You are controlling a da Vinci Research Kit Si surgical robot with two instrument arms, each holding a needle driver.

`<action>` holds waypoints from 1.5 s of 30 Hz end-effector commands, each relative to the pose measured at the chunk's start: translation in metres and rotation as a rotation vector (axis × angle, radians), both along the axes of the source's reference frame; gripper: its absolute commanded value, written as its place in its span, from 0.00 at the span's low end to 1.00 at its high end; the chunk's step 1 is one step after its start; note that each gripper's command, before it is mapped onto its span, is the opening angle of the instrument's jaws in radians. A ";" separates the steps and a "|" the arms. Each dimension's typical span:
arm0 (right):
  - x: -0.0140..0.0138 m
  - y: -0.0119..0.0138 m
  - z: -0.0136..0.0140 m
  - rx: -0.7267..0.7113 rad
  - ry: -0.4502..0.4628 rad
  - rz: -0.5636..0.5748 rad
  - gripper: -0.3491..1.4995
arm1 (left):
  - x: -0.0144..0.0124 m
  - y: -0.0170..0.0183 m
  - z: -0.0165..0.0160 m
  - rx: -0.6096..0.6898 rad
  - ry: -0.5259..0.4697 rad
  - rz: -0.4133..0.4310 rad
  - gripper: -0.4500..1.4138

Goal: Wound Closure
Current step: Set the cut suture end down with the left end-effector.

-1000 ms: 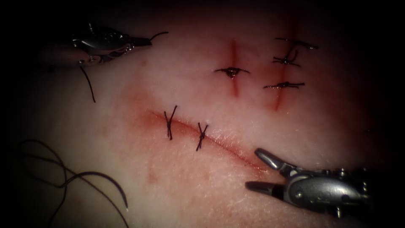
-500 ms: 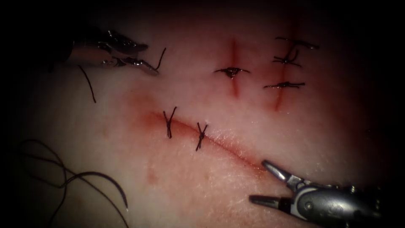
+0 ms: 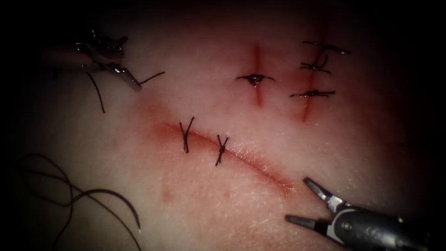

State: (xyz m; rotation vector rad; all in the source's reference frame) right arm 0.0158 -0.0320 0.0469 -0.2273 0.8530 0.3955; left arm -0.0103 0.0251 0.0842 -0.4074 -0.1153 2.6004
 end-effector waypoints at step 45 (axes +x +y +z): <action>0.0049 0.0066 -0.0032 0.237 0.195 0.337 0.00 | -0.0045 -0.0087 -0.0032 -0.399 -0.001 0.512 0.90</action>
